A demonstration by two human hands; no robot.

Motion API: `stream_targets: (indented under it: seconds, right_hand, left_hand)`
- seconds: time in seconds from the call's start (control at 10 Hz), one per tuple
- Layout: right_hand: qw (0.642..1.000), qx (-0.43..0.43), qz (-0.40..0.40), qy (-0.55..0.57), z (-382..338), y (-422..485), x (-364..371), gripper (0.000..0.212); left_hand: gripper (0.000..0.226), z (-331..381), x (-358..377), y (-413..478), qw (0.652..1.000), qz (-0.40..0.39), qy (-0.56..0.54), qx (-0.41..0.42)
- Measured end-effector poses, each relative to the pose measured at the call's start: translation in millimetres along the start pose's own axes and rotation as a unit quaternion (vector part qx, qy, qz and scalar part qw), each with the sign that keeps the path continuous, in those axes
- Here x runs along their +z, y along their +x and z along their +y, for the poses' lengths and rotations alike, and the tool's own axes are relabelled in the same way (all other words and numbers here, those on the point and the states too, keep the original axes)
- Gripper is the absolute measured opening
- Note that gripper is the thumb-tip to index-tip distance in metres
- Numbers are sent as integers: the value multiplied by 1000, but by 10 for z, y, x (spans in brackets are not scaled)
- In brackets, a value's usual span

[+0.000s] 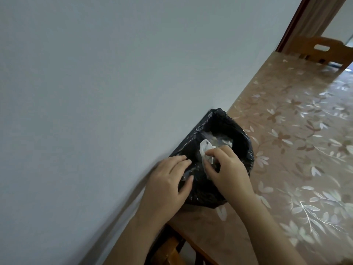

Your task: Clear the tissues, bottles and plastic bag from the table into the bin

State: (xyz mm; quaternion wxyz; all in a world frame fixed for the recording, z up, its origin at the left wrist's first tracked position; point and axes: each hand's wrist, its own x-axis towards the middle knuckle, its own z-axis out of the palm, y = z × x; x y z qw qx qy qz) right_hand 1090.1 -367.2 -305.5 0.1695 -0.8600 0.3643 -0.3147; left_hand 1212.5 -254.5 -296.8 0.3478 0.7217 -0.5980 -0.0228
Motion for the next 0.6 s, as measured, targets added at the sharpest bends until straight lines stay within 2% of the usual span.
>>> stream_targets:
  seconds: [0.3, 0.6]
  right_hand:
    - [998, 13, 16, -51, 58, -143, -118, 18]
    - [996, 25, 42, -81, 73, -363, -314, 33]
  left_hand:
    - [38, 86, 25, -52, 999, -6, 39, 4]
    - [42, 254, -29, -132, 995, -1, 104, -2]
